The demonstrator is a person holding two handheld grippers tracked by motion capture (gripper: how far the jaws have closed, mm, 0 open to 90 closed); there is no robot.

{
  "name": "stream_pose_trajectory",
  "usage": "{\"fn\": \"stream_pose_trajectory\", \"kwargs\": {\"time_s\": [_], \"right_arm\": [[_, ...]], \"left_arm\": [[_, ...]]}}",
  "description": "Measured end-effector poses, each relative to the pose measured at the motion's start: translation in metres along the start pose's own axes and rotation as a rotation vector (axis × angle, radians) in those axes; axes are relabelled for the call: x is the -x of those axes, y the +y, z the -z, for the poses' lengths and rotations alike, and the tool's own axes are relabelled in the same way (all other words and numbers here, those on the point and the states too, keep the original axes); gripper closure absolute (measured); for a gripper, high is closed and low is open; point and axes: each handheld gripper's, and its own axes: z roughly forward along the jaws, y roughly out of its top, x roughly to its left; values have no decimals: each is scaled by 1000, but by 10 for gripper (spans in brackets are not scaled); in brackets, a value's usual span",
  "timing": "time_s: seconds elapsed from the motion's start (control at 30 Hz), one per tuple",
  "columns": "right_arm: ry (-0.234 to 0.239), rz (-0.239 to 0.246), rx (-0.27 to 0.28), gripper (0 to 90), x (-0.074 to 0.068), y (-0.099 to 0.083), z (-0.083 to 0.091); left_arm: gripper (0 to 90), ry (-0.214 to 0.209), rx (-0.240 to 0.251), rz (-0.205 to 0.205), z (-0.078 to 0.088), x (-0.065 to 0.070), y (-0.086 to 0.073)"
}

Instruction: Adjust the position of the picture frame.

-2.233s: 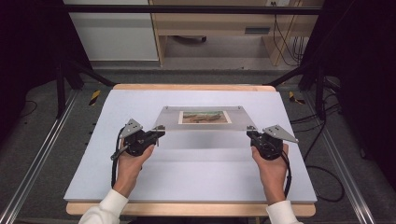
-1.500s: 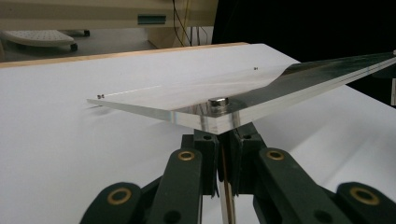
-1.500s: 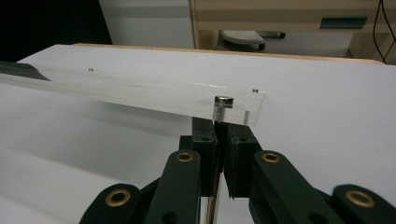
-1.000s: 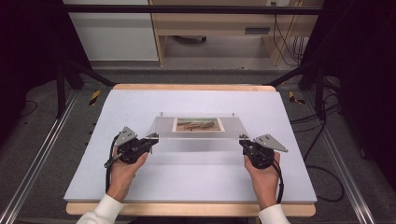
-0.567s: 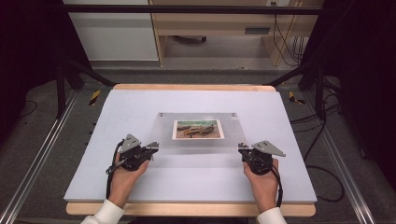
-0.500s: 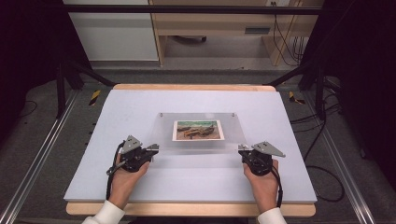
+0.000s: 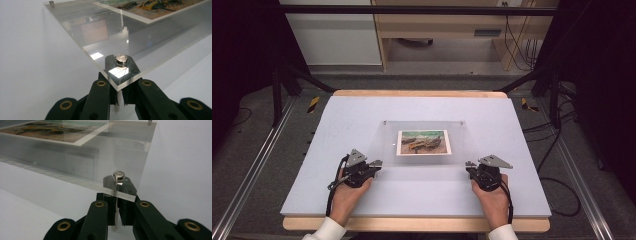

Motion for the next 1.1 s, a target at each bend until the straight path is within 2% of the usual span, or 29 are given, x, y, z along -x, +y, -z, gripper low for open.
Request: {"fn": "stream_pose_trajectory", "kwargs": {"time_s": [0.17, 0.23, 0.6, 0.97, 1.0, 1.1], "right_arm": [[-8, -7, -3, 849, 1, 0, 1], [-11, -12, 11, 849, 2, 2, 3], [4, 2, -11, 848, -1, 0, -1], [1, 12, -15, 841, 1, 0, -1], [5, 11, -15, 829, 1, 0, -1], [23, 10, -22, 707, 3, -1, 3]], "left_arm": [[837, -7, 1, -4, 2, 4, 0], [836, -8, 9, -7, 3, 5, 1], [833, 5, -2, -20, -2, 0, -2], [829, 8, -7, -39, -1, 0, -3], [814, 18, -10, -44, -1, 1, -3], [648, 12, -19, -30, 2, -1, -3]]}}
